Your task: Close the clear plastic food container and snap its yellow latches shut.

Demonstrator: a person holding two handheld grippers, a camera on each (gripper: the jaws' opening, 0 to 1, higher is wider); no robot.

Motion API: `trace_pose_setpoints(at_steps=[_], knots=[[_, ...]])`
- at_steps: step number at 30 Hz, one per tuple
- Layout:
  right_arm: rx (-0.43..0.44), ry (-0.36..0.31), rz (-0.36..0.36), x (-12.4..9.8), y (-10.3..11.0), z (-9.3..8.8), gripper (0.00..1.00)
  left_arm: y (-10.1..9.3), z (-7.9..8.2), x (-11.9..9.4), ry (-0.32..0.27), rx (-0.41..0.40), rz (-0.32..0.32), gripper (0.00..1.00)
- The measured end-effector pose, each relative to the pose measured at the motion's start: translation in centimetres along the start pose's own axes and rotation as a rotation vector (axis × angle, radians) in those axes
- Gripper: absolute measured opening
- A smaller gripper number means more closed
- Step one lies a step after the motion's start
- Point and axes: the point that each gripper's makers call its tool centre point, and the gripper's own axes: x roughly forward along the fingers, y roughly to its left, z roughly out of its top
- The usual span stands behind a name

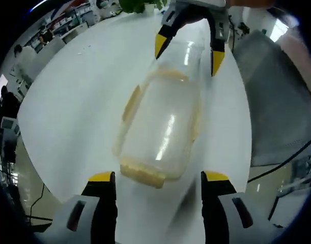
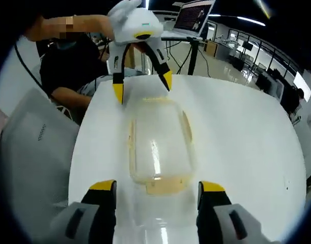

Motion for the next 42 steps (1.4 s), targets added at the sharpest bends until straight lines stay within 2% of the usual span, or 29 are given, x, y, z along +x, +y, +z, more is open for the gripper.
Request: trace_pose_setpoints(at_steps=[4,9,15,20,21,24,25,27,29,30,35,37,41,42], knots=[[-0.007,0.007,0.021,0.7,0.0,0.2,0.62,0.7,-0.6,0.2,0.017,0.019,0.000,0.63],[-0.038,0.038,0.030,1.5,-0.1,0.1,0.60,0.8,-1.1,0.5,0.042,0.055,-0.009,0.55],[-0.042,0.074,0.033,1.8,-0.3,-0.1,0.57,1.1,-1.6,1.1,0.068,0.094,-0.009,0.55],[-0.049,0.107,0.018,2.2,-0.7,-0.5,0.53,1.4,-1.2,1.4,0.066,0.114,0.004,0.53],[-0.028,0.123,0.018,2.3,-0.6,-0.9,0.53,1.3,-1.1,1.5,0.058,0.113,-0.004,0.53],[-0.050,0.145,0.012,2.8,-0.6,-1.1,0.53,1.2,-0.8,1.5,0.056,0.142,-0.010,0.52],[-0.032,0.144,0.011,2.8,-0.7,-0.9,0.52,1.1,-0.7,1.5,0.051,0.147,-0.020,0.51],[-0.033,0.146,0.016,2.8,-0.7,-0.9,0.52,0.6,-0.9,1.5,0.046,0.148,-0.058,0.46],[-0.036,0.148,0.024,2.7,-0.6,-0.9,0.49,0.1,-1.1,1.6,0.050,0.166,-0.086,0.48],[-0.050,0.152,0.035,2.7,-0.4,-0.8,0.48,0.1,-1.1,1.5,0.051,0.191,-0.081,0.48],[-0.052,0.164,0.038,2.8,-0.1,-0.8,0.45,-0.1,-1.1,1.5,0.063,0.202,-0.086,0.49],[-0.060,0.172,0.041,2.6,0.1,-0.8,0.40,-0.3,-1.2,1.5,0.068,0.219,-0.093,0.49],[-0.070,0.177,0.043,2.5,0.4,-0.8,0.38,-0.5,-1.3,1.4,0.073,0.235,-0.097,0.46],[-0.081,0.184,0.047,2.5,0.4,-0.9,0.38,-0.6,-1.4,1.3,0.078,0.245,-0.101,0.42]])
